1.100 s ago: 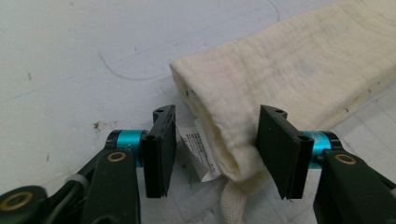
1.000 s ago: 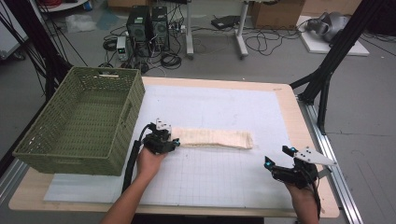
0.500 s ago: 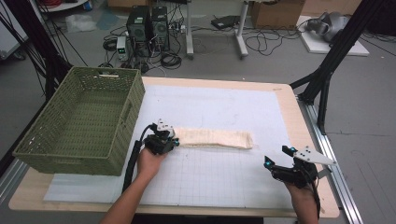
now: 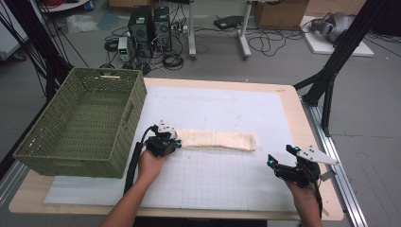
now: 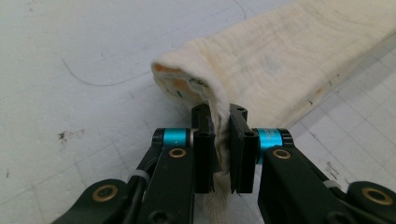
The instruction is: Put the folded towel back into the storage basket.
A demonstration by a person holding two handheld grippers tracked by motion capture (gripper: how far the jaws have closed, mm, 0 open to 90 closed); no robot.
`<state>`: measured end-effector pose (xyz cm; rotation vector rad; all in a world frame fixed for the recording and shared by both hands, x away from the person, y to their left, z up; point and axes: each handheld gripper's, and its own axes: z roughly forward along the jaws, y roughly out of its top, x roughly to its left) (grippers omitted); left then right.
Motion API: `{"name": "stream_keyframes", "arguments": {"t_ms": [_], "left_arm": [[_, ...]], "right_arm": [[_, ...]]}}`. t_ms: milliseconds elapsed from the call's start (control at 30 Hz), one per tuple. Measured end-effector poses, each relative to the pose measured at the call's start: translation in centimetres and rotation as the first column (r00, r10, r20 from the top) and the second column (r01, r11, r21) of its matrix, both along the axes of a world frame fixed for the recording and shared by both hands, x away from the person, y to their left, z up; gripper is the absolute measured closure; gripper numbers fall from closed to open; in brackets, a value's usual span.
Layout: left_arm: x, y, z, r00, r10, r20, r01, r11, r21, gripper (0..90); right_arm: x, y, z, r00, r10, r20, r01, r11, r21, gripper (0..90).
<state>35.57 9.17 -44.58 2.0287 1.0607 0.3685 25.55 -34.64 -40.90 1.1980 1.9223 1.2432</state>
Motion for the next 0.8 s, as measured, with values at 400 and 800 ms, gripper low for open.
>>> {"name": "stream_keyframes", "arguments": {"t_ms": [400, 800], "left_arm": [[0.1, 0.3, -0.1, 0.9999, -0.008, -0.008, 0.008, 0.9998, -0.020, 81.2], [0.1, 0.3, -0.1, 1.0000, -0.007, -0.006, 0.007, 0.9998, -0.017, 81.2]], "right_arm": [[5.2, 3.0, -2.0, 0.9949, 0.036, -0.094, -0.042, 0.997, -0.058, 29.1], [8.4, 5.2, -4.0, 0.9788, 0.030, -0.203, -0.053, 0.993, -0.106, 46.0]]}}
